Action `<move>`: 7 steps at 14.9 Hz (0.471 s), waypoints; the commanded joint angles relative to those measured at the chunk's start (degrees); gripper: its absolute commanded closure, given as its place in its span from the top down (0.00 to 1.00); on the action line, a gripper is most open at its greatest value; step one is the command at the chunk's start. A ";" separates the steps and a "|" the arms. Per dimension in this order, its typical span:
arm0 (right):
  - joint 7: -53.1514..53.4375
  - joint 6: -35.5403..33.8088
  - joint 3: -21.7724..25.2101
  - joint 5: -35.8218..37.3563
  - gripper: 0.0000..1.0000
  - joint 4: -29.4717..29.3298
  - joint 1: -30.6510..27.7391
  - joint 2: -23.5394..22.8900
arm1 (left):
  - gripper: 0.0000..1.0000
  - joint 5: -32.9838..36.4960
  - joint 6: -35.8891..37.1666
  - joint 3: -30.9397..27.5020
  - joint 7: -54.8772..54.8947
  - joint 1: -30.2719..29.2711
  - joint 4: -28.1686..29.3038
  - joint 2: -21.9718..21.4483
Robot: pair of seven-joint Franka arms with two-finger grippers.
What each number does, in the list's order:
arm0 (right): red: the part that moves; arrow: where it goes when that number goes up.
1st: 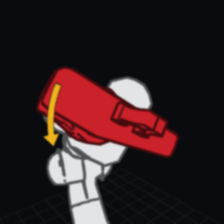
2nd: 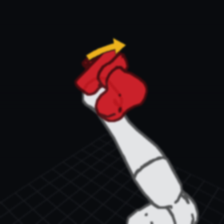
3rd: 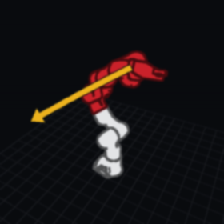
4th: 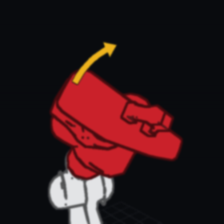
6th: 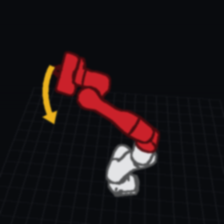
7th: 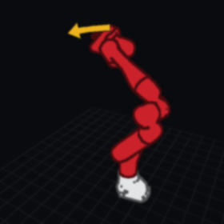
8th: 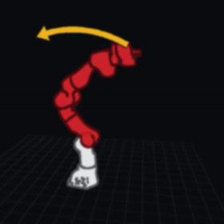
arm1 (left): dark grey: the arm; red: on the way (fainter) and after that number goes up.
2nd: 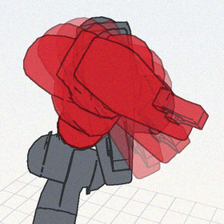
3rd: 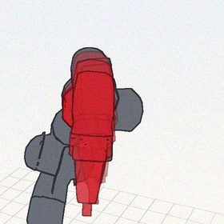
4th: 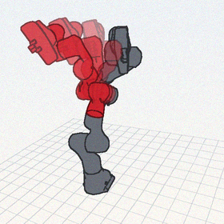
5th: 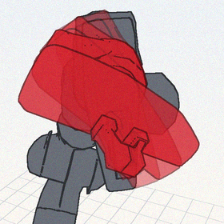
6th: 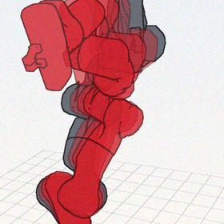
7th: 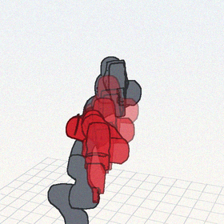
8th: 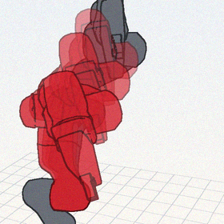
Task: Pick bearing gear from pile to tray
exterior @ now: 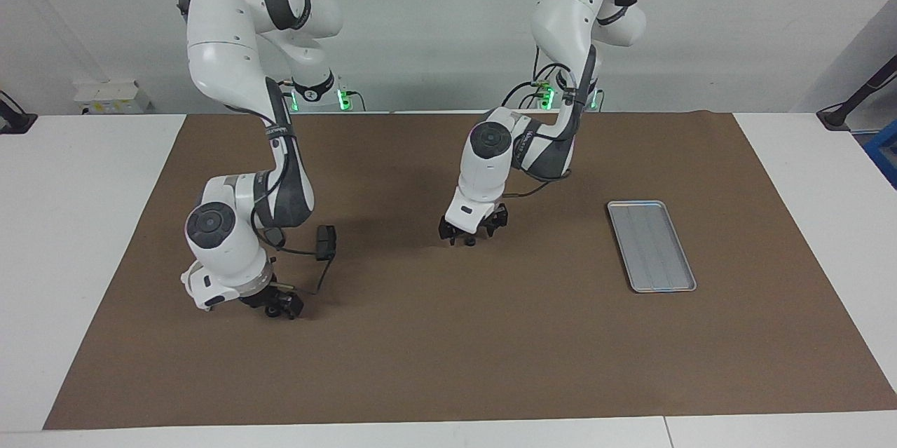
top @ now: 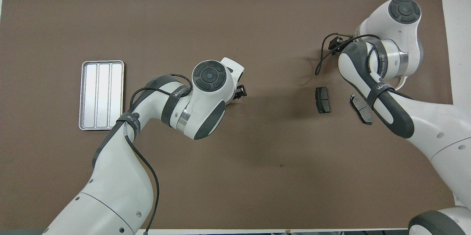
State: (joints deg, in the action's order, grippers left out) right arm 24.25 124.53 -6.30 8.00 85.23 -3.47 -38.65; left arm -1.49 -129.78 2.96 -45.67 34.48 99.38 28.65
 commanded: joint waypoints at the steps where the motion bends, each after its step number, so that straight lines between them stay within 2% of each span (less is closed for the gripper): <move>1: 0.36 -0.34 -0.56 -0.44 0.52 0.37 -0.93 0.07 | 1.00 -0.44 -3.19 -0.94 -0.65 0.94 5.20 -2.98; 4: 0.18 -0.34 -0.65 -0.44 0.05 0.46 -1.54 0.07 | 1.00 -0.44 -2.85 -0.94 -0.65 1.03 5.21 -3.07; 5: 0.01 -0.25 -0.65 -0.44 0.00 0.46 -1.63 0.07 | 1.00 -0.44 -2.50 -0.94 -0.65 1.11 5.12 -3.07; 7: 0.00 -0.34 -0.65 -0.44 0.00 0.46 -1.63 0.07 | 0.98 -0.44 -2.41 -0.94 -0.65 1.12 4.95 -3.07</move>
State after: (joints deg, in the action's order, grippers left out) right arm 24.25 124.25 -6.34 7.84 85.17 -4.01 -37.97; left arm -1.49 -131.40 3.00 -45.67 34.50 101.58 27.97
